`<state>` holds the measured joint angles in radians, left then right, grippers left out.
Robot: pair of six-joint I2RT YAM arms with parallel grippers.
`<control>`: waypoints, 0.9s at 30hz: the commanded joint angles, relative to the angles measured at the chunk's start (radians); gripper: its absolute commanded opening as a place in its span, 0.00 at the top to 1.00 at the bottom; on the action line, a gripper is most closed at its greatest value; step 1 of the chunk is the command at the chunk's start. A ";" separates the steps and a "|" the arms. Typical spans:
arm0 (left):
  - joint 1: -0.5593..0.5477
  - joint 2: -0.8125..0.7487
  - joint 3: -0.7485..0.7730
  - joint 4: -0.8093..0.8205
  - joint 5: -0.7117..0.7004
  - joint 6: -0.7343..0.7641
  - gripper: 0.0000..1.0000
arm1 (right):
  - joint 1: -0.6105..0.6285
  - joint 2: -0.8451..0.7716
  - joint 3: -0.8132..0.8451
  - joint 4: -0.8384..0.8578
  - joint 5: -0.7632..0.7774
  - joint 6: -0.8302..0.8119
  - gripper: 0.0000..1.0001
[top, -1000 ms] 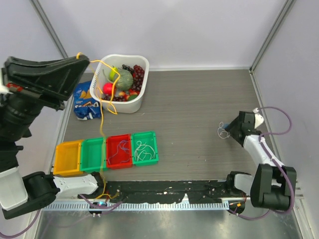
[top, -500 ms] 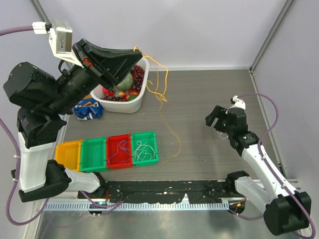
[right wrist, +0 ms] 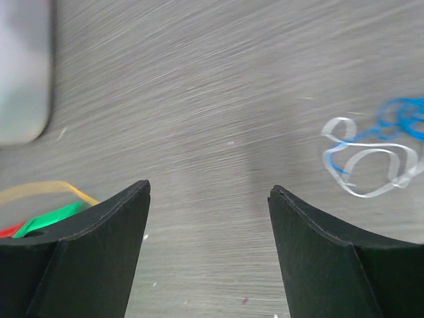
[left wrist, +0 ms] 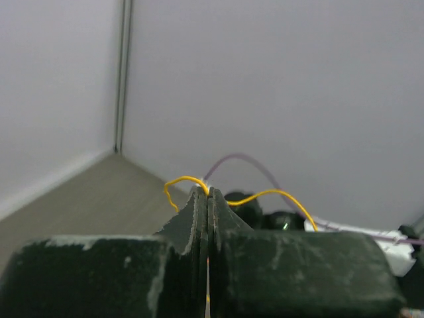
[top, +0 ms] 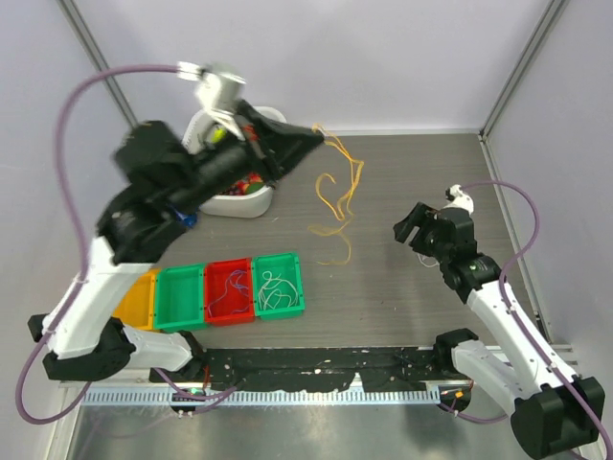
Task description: Untangle the cables
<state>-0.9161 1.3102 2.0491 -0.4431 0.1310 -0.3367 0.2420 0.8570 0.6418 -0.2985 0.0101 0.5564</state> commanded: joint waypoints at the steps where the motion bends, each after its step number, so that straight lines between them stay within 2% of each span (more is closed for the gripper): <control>1: -0.003 -0.005 -0.295 0.058 -0.010 -0.053 1.00 | 0.000 -0.053 0.061 -0.158 0.344 0.072 0.23; 5: -0.003 0.012 -0.599 0.128 -0.045 -0.123 1.00 | 0.000 -0.127 0.053 -0.159 0.381 0.066 0.22; 7: -0.003 0.058 -0.677 0.124 -0.050 -0.140 1.00 | -0.001 -0.134 0.050 -0.154 0.384 0.062 0.22; 10: -0.003 0.144 -0.701 0.066 -0.068 -0.143 1.00 | 0.000 -0.130 0.048 -0.149 0.377 0.050 0.22; 15: -0.004 0.291 -0.718 0.064 -0.056 -0.127 1.00 | 0.000 -0.102 0.022 -0.123 0.327 0.043 0.22; 19: -0.012 0.420 -0.655 -0.030 -0.123 -0.088 1.00 | 0.000 -0.096 0.007 -0.110 0.310 0.040 0.22; 23: -0.024 0.481 -0.629 -0.100 -0.182 -0.058 1.00 | 0.000 -0.093 0.004 -0.110 0.309 0.023 0.22; 25: -0.029 0.477 -0.645 -0.097 -0.192 -0.056 0.96 | 0.000 -0.092 0.001 -0.111 0.306 0.017 0.22; 27: -0.029 0.465 -0.668 -0.089 -0.203 -0.056 0.87 | 0.000 -0.087 -0.001 -0.108 0.301 0.016 0.22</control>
<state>-0.9360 1.8175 1.3773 -0.5232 -0.0166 -0.4160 0.2405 0.7601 0.6411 -0.4435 0.3122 0.5892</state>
